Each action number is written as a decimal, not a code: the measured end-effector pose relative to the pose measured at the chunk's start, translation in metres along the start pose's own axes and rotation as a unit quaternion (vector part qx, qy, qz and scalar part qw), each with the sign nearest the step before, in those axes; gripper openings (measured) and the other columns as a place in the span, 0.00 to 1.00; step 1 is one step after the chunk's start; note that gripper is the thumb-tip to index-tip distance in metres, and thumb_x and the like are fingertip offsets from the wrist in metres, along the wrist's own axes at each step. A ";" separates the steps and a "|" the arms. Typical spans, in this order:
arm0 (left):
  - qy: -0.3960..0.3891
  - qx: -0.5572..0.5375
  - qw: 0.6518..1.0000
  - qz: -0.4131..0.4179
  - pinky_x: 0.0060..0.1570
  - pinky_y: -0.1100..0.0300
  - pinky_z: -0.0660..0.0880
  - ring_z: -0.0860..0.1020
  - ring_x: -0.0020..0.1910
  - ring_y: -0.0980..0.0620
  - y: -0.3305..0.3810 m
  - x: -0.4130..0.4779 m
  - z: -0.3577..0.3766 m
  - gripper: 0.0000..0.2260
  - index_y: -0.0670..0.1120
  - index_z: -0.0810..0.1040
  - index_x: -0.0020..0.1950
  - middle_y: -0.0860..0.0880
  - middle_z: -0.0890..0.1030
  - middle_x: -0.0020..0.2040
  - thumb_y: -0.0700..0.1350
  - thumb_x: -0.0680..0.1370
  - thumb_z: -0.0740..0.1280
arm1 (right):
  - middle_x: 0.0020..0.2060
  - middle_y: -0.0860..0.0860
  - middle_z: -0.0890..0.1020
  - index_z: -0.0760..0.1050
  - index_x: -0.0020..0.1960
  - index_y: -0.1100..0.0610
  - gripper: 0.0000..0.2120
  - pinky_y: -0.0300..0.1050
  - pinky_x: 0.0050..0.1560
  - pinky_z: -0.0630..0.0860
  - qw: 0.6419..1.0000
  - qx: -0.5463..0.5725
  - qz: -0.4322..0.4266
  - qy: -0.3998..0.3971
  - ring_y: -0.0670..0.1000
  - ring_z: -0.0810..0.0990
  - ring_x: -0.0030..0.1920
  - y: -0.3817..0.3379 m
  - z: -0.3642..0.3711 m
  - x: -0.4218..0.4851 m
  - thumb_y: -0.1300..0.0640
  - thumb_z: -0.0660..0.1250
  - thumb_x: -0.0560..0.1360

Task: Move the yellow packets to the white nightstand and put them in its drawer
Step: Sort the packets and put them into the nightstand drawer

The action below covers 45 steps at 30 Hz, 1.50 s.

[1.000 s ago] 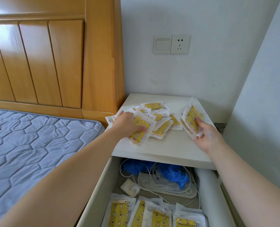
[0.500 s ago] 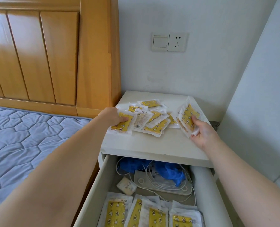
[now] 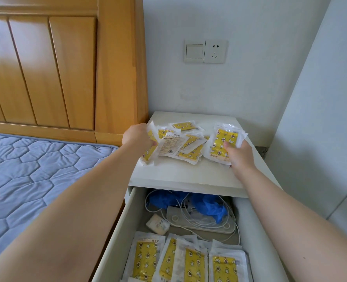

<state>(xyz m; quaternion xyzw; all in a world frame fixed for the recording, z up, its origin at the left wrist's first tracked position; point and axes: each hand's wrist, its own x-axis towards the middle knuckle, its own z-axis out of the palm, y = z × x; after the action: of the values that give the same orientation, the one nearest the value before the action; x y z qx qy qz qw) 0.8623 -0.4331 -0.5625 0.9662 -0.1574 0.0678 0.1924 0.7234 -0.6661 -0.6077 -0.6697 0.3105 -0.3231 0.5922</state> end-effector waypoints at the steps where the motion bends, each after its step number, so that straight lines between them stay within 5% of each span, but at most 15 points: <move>1: 0.019 -0.025 0.999 0.010 0.32 0.58 0.67 0.75 0.42 0.47 0.003 -0.004 0.000 0.15 0.45 0.70 0.51 0.46 0.76 0.45 0.51 0.74 0.72 | 0.51 0.54 0.81 0.75 0.56 0.56 0.12 0.54 0.54 0.78 0.999 -0.032 -0.010 0.012 0.56 0.81 0.51 0.000 0.001 -0.002 0.53 0.68 0.75; 5: 0.097 -0.163 0.981 0.043 0.32 0.58 0.64 0.70 0.40 0.47 0.005 -0.019 -0.001 0.14 0.42 0.66 0.46 0.46 0.71 0.43 0.48 0.75 0.71 | 0.54 0.55 0.79 0.72 0.59 0.58 0.16 0.55 0.58 0.75 0.995 -0.083 -0.027 0.038 0.57 0.78 0.55 -0.001 0.004 -0.005 0.51 0.67 0.75; 10: 0.062 -0.385 0.921 -0.015 0.30 0.60 0.71 0.72 0.37 0.53 0.015 -0.043 0.005 0.14 0.45 0.67 0.52 0.52 0.72 0.43 0.49 0.76 0.69 | 0.58 0.57 0.75 0.67 0.65 0.61 0.19 0.49 0.55 0.72 0.990 -0.128 -0.054 0.036 0.58 0.75 0.59 -0.007 0.007 -0.013 0.54 0.64 0.77; 14: 0.024 -0.500 0.864 -0.055 0.47 0.52 0.80 0.78 0.57 0.48 0.019 -0.067 0.017 0.27 0.45 0.69 0.66 0.48 0.77 0.61 0.54 0.73 0.72 | 0.61 0.58 0.75 0.66 0.66 0.62 0.22 0.53 0.61 0.72 0.991 -0.110 -0.062 0.045 0.59 0.74 0.62 -0.014 0.000 -0.028 0.53 0.64 0.77; 17: 0.008 -0.496 0.868 -0.028 0.44 0.58 0.79 0.73 0.63 0.52 0.018 -0.094 0.023 0.33 0.49 0.64 0.73 0.57 0.69 0.67 0.55 0.72 0.72 | 0.53 0.54 0.76 0.67 0.65 0.64 0.20 0.38 0.50 0.69 0.985 -0.111 -0.123 0.052 0.52 0.76 0.53 -0.015 -0.009 -0.060 0.55 0.64 0.77; 19: -0.007 -0.452 0.892 -0.001 0.35 0.69 0.70 0.69 0.57 0.58 0.016 -0.113 0.028 0.30 0.49 0.62 0.74 0.60 0.65 0.60 0.50 0.75 0.71 | 0.48 0.49 0.76 0.67 0.64 0.66 0.18 0.24 0.39 0.66 0.975 -0.107 -0.191 0.048 0.45 0.75 0.45 -0.011 -0.014 -0.092 0.59 0.64 0.78; 21: -0.011 -0.423 0.906 0.027 0.34 0.69 0.68 0.73 0.54 0.57 0.009 -0.128 0.032 0.23 0.50 0.68 0.67 0.59 0.71 0.55 0.47 0.75 0.72 | 0.49 0.49 0.76 0.67 0.64 0.67 0.17 0.18 0.39 0.65 0.962 -0.095 -0.254 0.034 0.43 0.74 0.45 -0.002 -0.018 -0.124 0.62 0.64 0.78; 25: -0.049 -0.383 0.921 0.054 0.39 0.56 0.78 0.79 0.46 0.52 -0.015 -0.151 0.037 0.15 0.48 0.72 0.57 0.50 0.79 0.51 0.45 0.74 0.73 | 0.46 0.51 0.77 0.69 0.59 0.69 0.15 0.22 0.41 0.71 0.926 -0.127 -0.355 -0.014 0.42 0.76 0.42 0.022 -0.024 -0.161 0.62 0.65 0.77; 28: -0.126 -0.280 0.947 0.096 0.48 0.57 0.75 0.77 0.54 0.50 -0.030 -0.160 0.042 0.22 0.49 0.70 0.66 0.52 0.76 0.59 0.44 0.75 0.72 | 0.36 0.55 0.80 0.72 0.54 0.68 0.13 0.43 0.32 0.77 0.892 -0.213 -0.388 -0.093 0.53 0.78 0.32 0.051 -0.029 -0.174 0.59 0.66 0.75; 30: -0.177 -0.206 0.957 0.101 0.51 0.58 0.73 0.76 0.57 0.49 -0.040 -0.160 0.050 0.25 0.49 0.66 0.71 0.50 0.75 0.63 0.45 0.76 0.70 | 0.38 0.54 0.81 0.72 0.57 0.66 0.13 0.47 0.32 0.79 0.889 -0.257 -0.346 -0.155 0.53 0.81 0.34 0.068 -0.029 -0.182 0.59 0.66 0.76; 33: -0.198 -0.065 0.970 0.126 0.45 0.49 0.78 0.78 0.44 0.46 -0.048 -0.158 0.065 0.14 0.48 0.66 0.63 0.45 0.79 0.50 0.46 0.79 0.64 | 0.40 0.49 0.79 0.71 0.55 0.58 0.08 0.45 0.37 0.78 0.899 -0.317 -0.222 -0.206 0.49 0.79 0.39 0.080 -0.019 -0.187 0.57 0.65 0.77; 36: -0.174 -0.030 0.975 0.134 0.36 0.51 0.73 0.75 0.36 0.48 -0.048 -0.157 0.070 0.11 0.45 0.64 0.62 0.47 0.75 0.39 0.44 0.81 0.59 | 0.46 0.52 0.80 0.72 0.50 0.57 0.04 0.48 0.49 0.76 0.930 -0.275 0.082 -0.231 0.53 0.80 0.47 0.095 0.004 -0.184 0.58 0.67 0.77; 38: -0.152 -0.055 0.979 0.126 0.36 0.51 0.72 0.75 0.36 0.47 -0.047 -0.156 0.070 0.12 0.43 0.63 0.65 0.46 0.76 0.39 0.43 0.82 0.58 | 0.50 0.57 0.81 0.75 0.52 0.61 0.07 0.50 0.56 0.76 0.917 -0.202 0.262 -0.222 0.57 0.80 0.50 0.103 0.021 -0.189 0.60 0.68 0.75; 45: -0.115 -0.139 0.979 0.093 0.47 0.44 0.78 0.78 0.45 0.43 -0.047 -0.160 0.062 0.16 0.46 0.64 0.69 0.41 0.80 0.50 0.43 0.82 0.59 | 0.53 0.60 0.80 0.73 0.59 0.63 0.14 0.51 0.55 0.78 0.907 -0.190 0.266 -0.267 0.59 0.80 0.53 0.106 0.084 -0.207 0.59 0.65 0.76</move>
<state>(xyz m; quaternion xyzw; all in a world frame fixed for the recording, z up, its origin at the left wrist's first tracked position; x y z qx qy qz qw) 0.7318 -0.3724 -0.6664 0.9128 -0.2751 -0.0485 0.2979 0.6635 -0.4623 -0.7344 -0.7230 0.3635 0.1024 0.5785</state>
